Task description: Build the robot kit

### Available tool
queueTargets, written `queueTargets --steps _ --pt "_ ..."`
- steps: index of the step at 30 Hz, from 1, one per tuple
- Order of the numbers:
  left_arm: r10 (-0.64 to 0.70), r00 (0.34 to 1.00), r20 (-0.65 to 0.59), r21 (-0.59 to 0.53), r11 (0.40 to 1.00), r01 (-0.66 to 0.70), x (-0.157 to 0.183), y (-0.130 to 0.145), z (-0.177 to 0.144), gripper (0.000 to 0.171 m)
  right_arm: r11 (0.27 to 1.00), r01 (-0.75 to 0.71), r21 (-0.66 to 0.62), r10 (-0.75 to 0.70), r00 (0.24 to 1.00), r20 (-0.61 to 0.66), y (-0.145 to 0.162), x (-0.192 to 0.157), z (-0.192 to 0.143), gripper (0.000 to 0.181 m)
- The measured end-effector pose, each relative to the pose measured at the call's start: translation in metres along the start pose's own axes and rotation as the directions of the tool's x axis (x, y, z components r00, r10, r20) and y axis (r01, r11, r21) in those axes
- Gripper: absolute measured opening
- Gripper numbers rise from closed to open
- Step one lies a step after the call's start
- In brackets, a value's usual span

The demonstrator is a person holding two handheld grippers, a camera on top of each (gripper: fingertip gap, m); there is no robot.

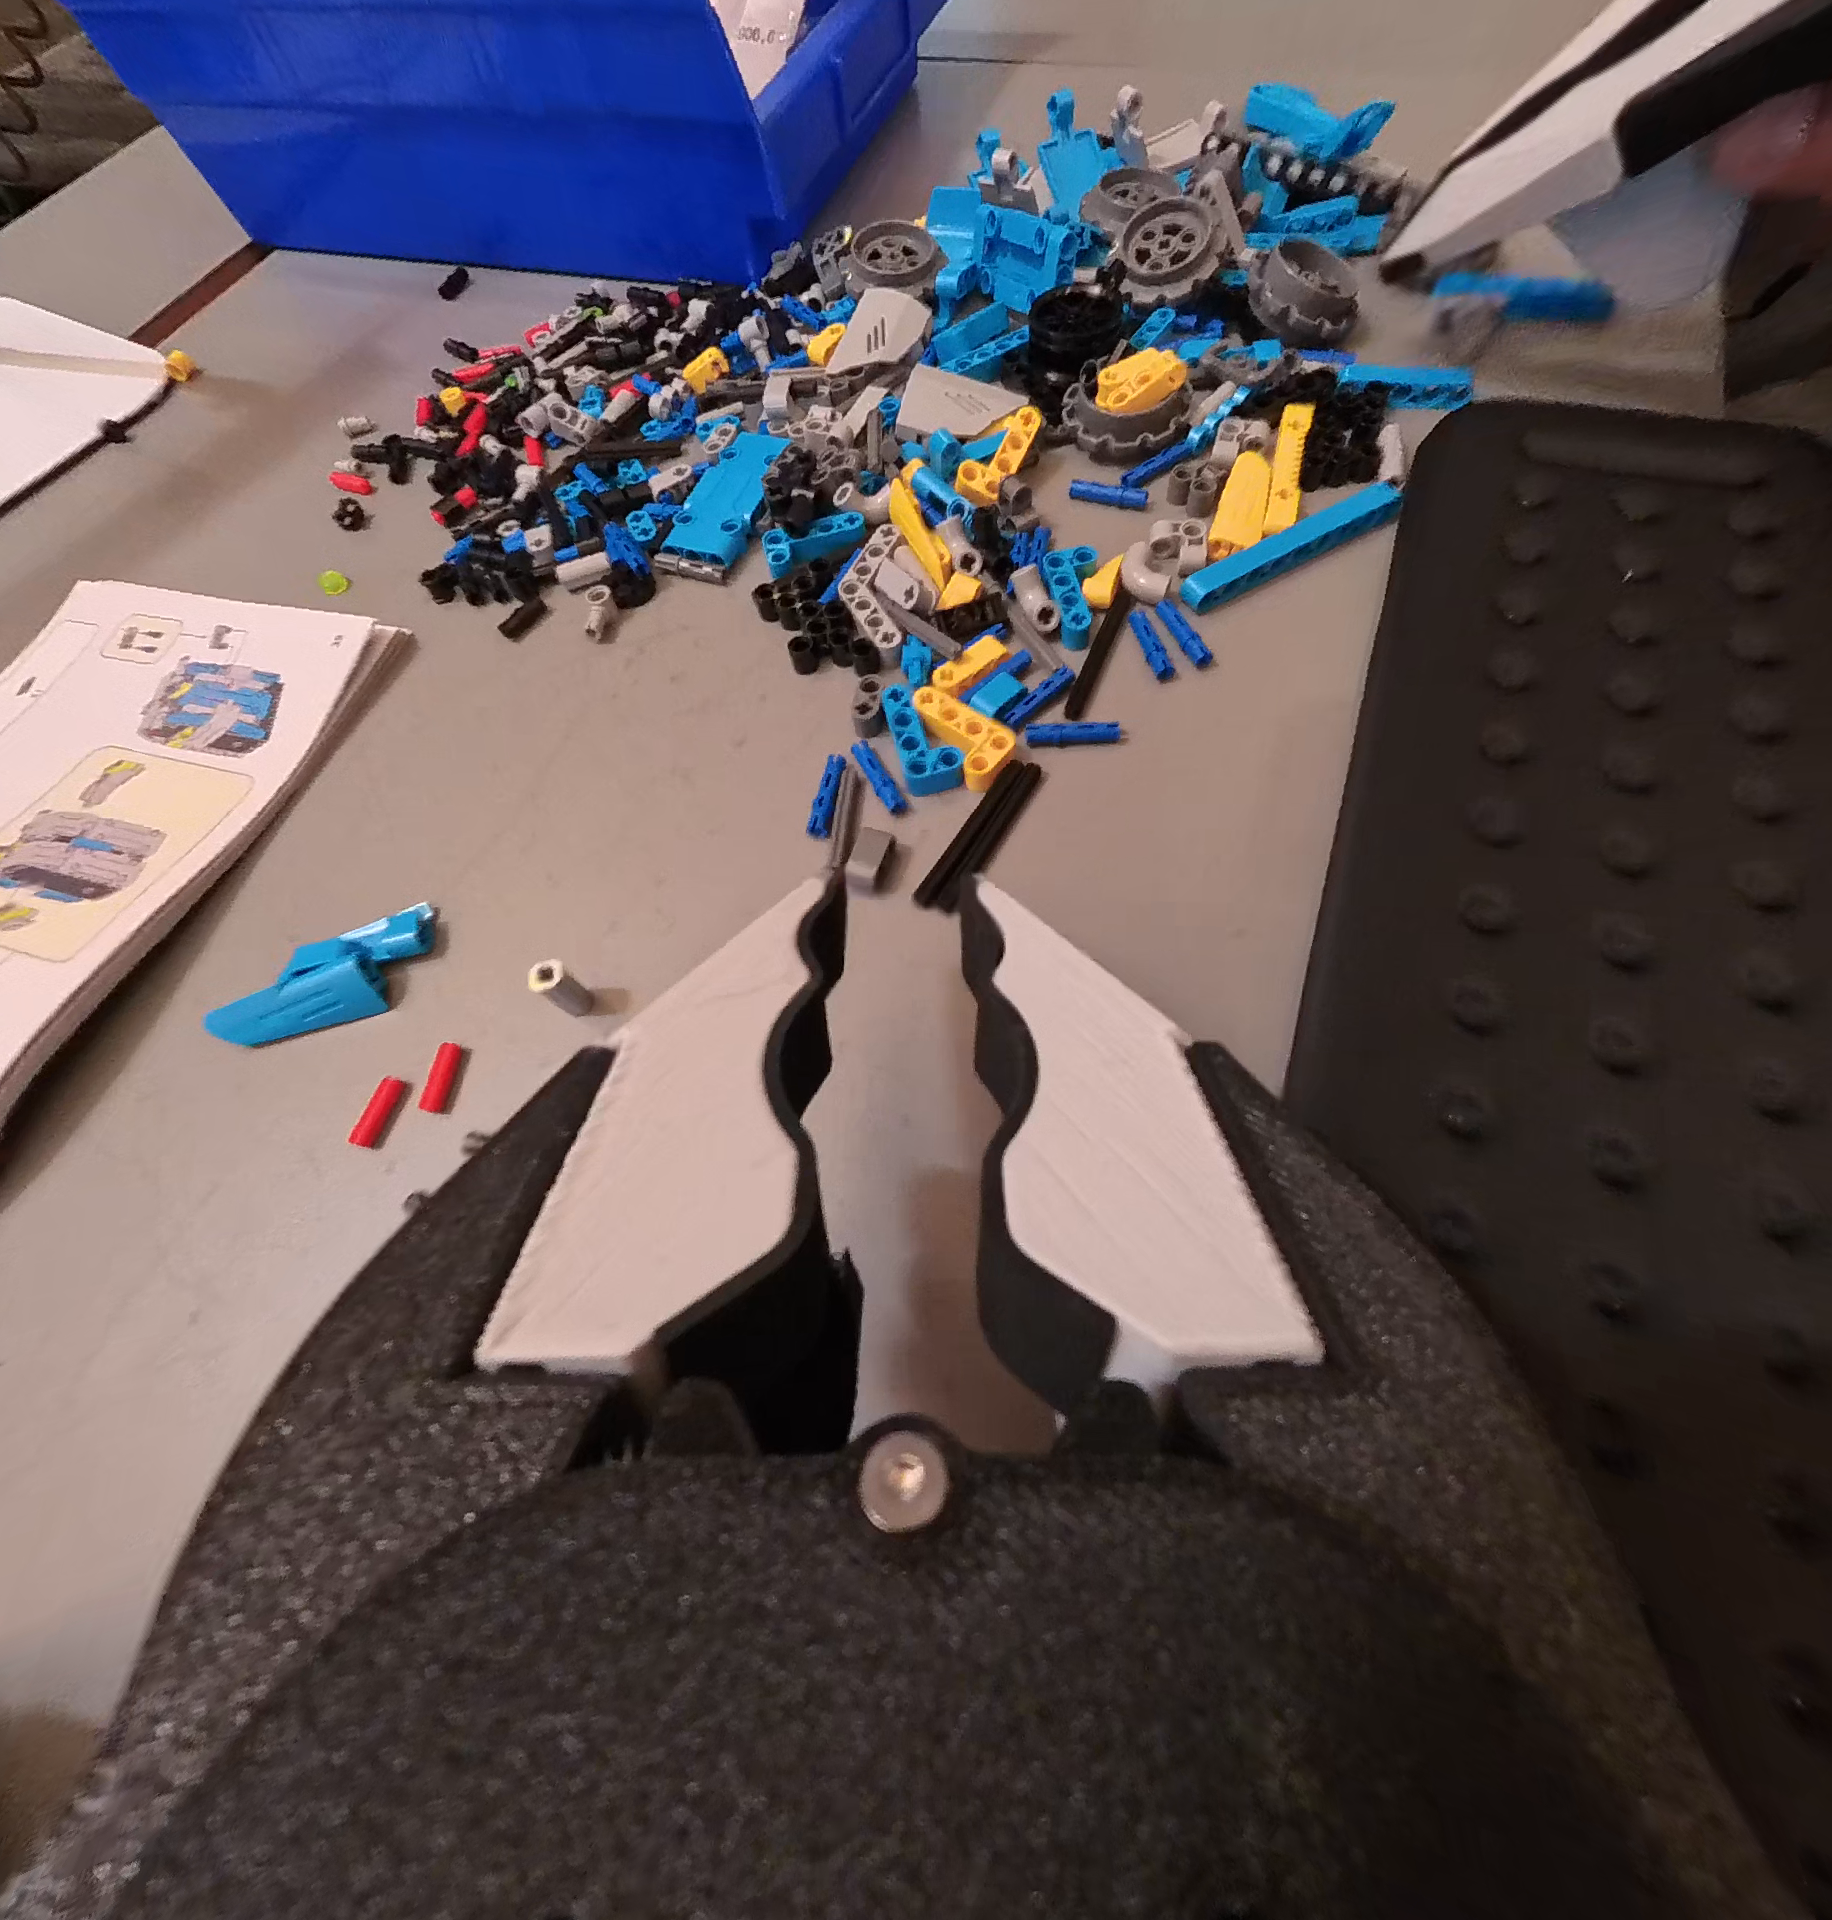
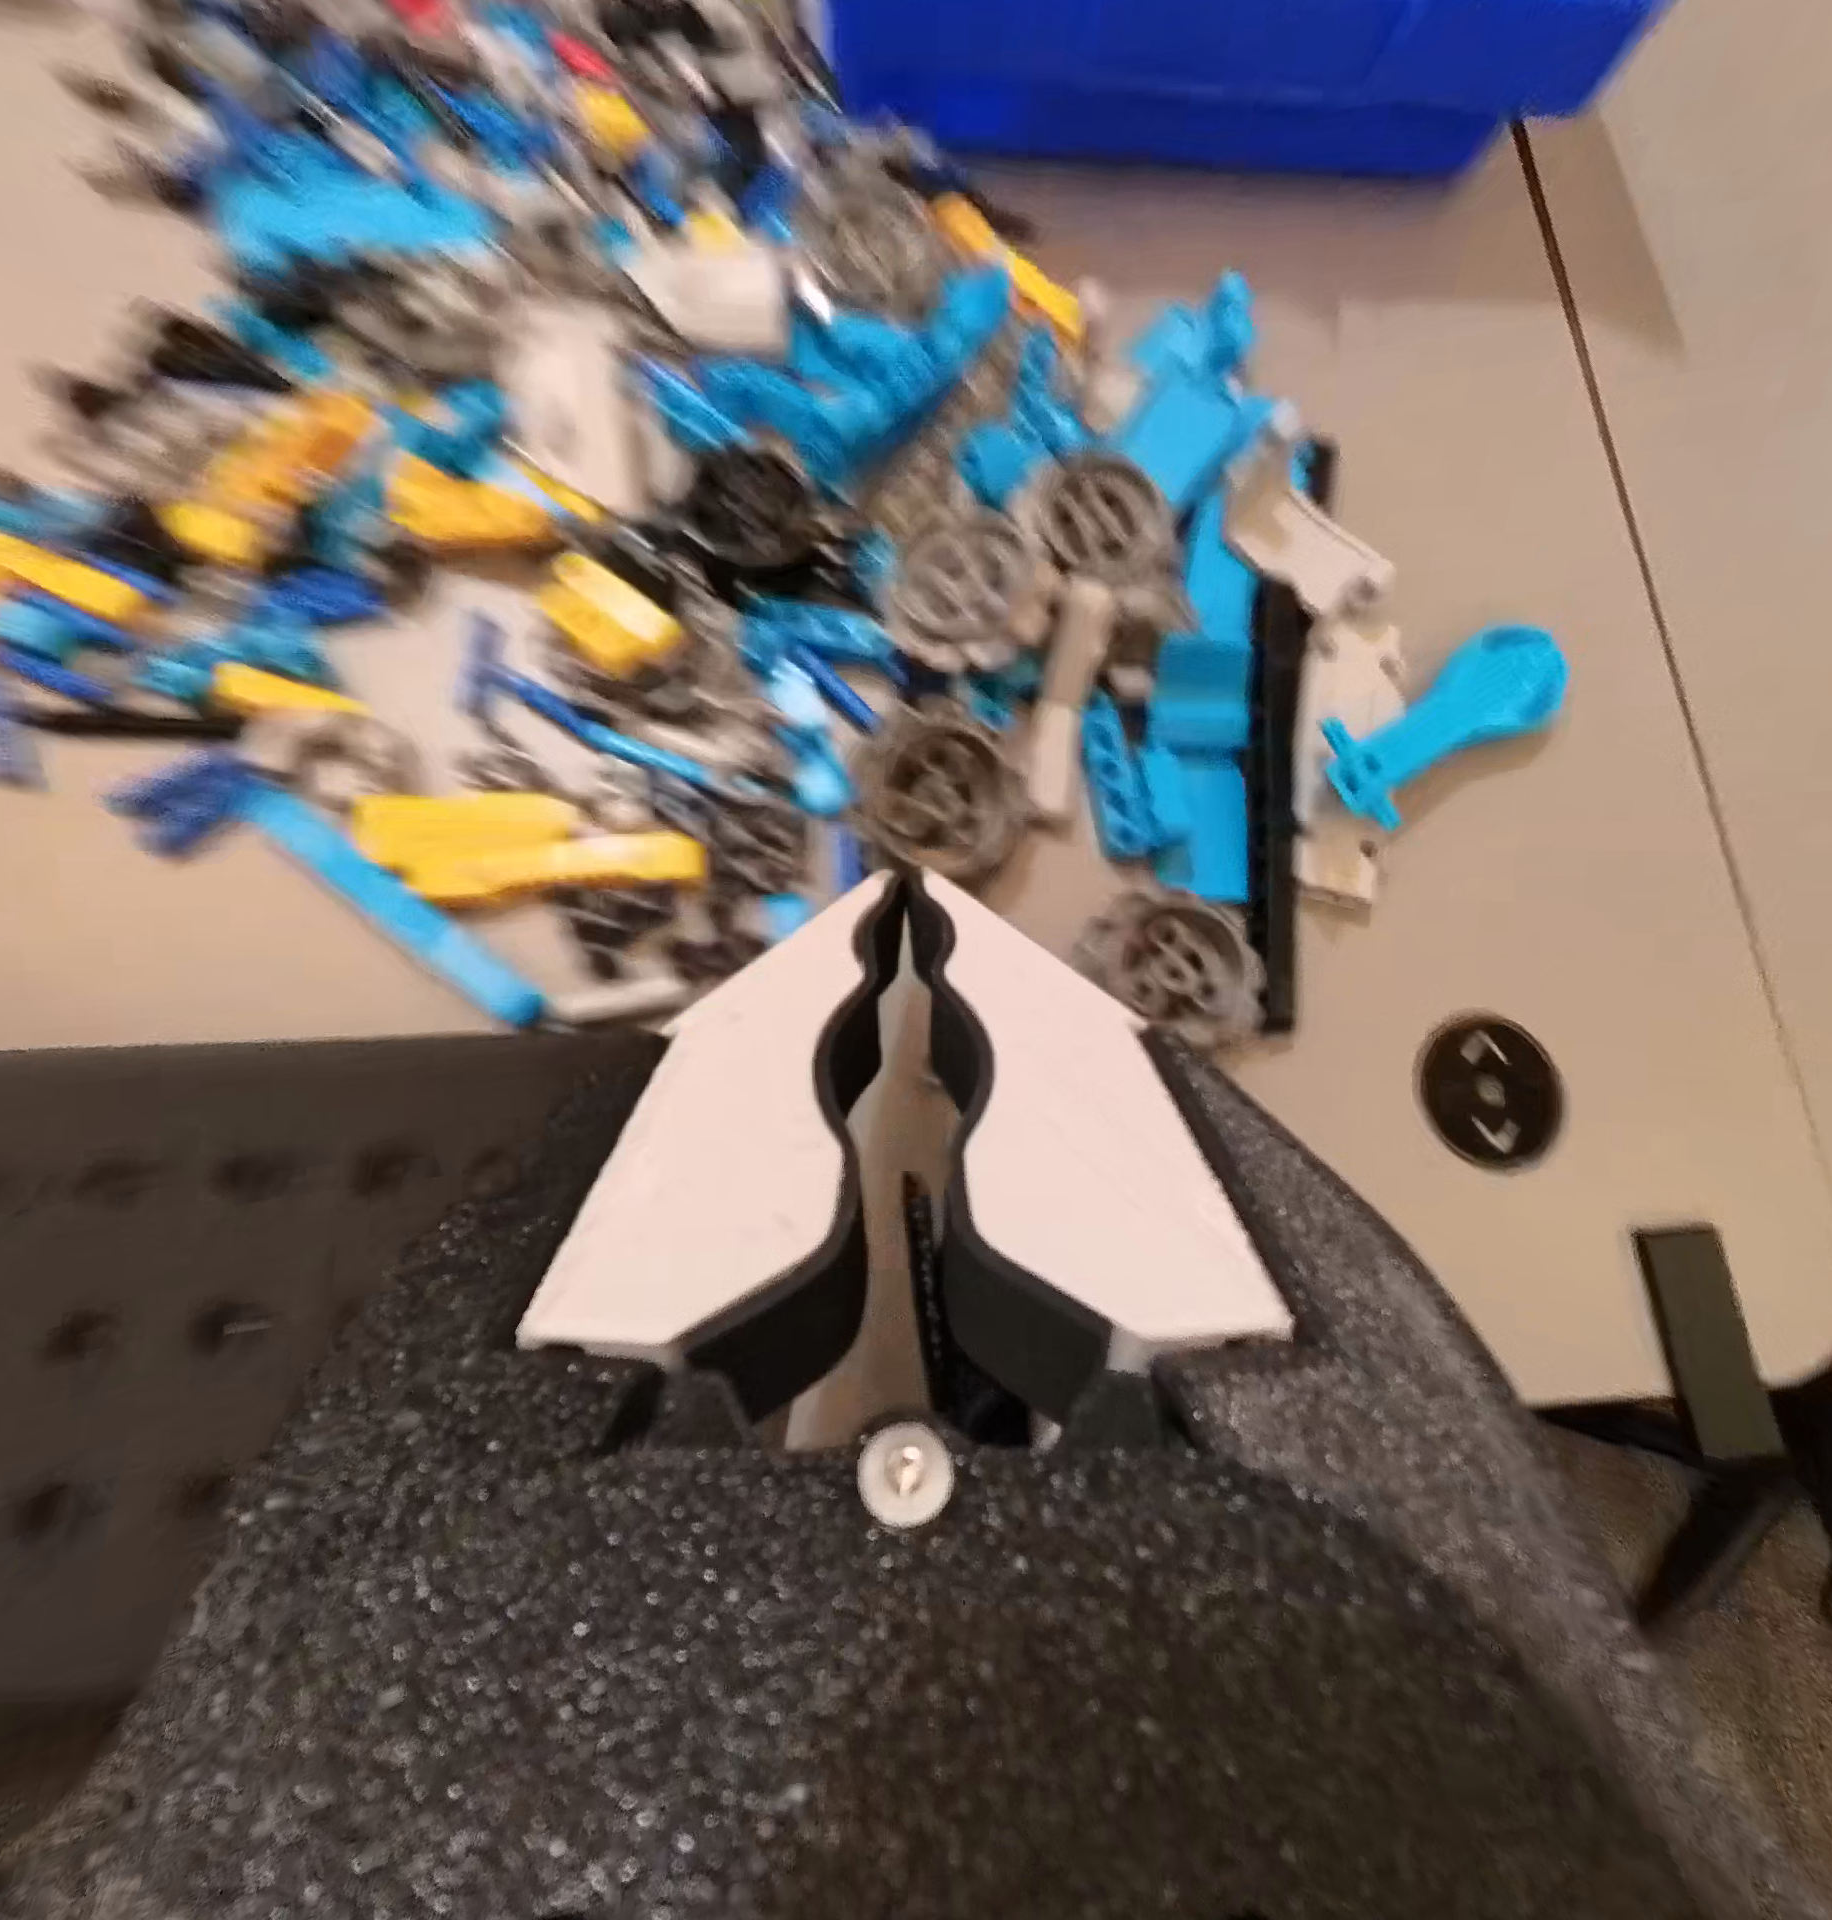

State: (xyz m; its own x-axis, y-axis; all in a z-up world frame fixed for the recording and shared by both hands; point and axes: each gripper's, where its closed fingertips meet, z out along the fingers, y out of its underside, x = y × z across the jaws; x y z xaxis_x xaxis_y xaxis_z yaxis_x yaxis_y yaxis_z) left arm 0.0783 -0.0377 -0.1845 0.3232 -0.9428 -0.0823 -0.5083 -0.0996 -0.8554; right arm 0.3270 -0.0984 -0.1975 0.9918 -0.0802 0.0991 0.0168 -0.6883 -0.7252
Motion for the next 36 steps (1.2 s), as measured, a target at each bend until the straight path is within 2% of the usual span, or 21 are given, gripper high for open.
queueTargets --steps 3,4,7,9,12,18,23,35,36 --pt "-0.108 0.989 -0.1 0.008 0.994 0.109 0.005 -0.021 0.014 0.02 0.982 -0.004 0.189 -0.023 0.99 0.139 -0.05 -0.067 -0.026 0.003" --pt "-0.099 0.983 -0.153 -0.019 0.995 0.097 0.01 -0.026 0.021 0.02 0.974 0.008 0.228 -0.053 0.98 0.191 -0.059 -0.094 -0.029 0.001" --pt "0.097 0.993 -0.064 -0.096 0.99 -0.102 -0.008 -0.035 0.045 0.02 0.968 0.069 0.241 -0.133 0.956 0.262 -0.059 -0.143 -0.028 0.0" --pt "0.123 0.984 -0.131 -0.152 0.978 -0.142 -0.004 -0.035 0.058 0.02 0.968 0.066 0.242 -0.142 0.939 0.312 -0.058 -0.158 -0.028 0.0" --pt "0.085 0.974 -0.208 -0.185 0.975 -0.125 -0.001 -0.033 0.071 0.02 0.974 0.043 0.225 -0.124 0.924 0.361 -0.055 -0.159 -0.023 0.0" --pt "0.079 0.962 -0.262 -0.218 0.966 -0.138 -0.001 -0.02 0.087 0.018 0.982 -0.017 0.187 -0.072 0.887 0.457 -0.044 -0.153 -0.013 0.001" --pt "-0.031 0.94 -0.338 -0.208 0.977 -0.042 0.007 -0.02 0.088 0.004 0.983 -0.023 0.184 -0.075 0.856 0.512 -0.042 -0.159 -0.015 0.002" --pt "-0.046 0.953 -0.301 -0.196 0.98 -0.014 -0.001 -0.021 0.084 0.0 0.984 -0.077 0.162 -0.028 0.825 0.564 -0.042 -0.158 -0.017 0.006" --pt "-0.046 0.952 -0.302 -0.195 0.981 -0.015 0.0 -0.022 0.084 0.004 0.984 -0.076 0.162 -0.029 0.826 0.563 -0.042 -0.158 -0.017 0.006"
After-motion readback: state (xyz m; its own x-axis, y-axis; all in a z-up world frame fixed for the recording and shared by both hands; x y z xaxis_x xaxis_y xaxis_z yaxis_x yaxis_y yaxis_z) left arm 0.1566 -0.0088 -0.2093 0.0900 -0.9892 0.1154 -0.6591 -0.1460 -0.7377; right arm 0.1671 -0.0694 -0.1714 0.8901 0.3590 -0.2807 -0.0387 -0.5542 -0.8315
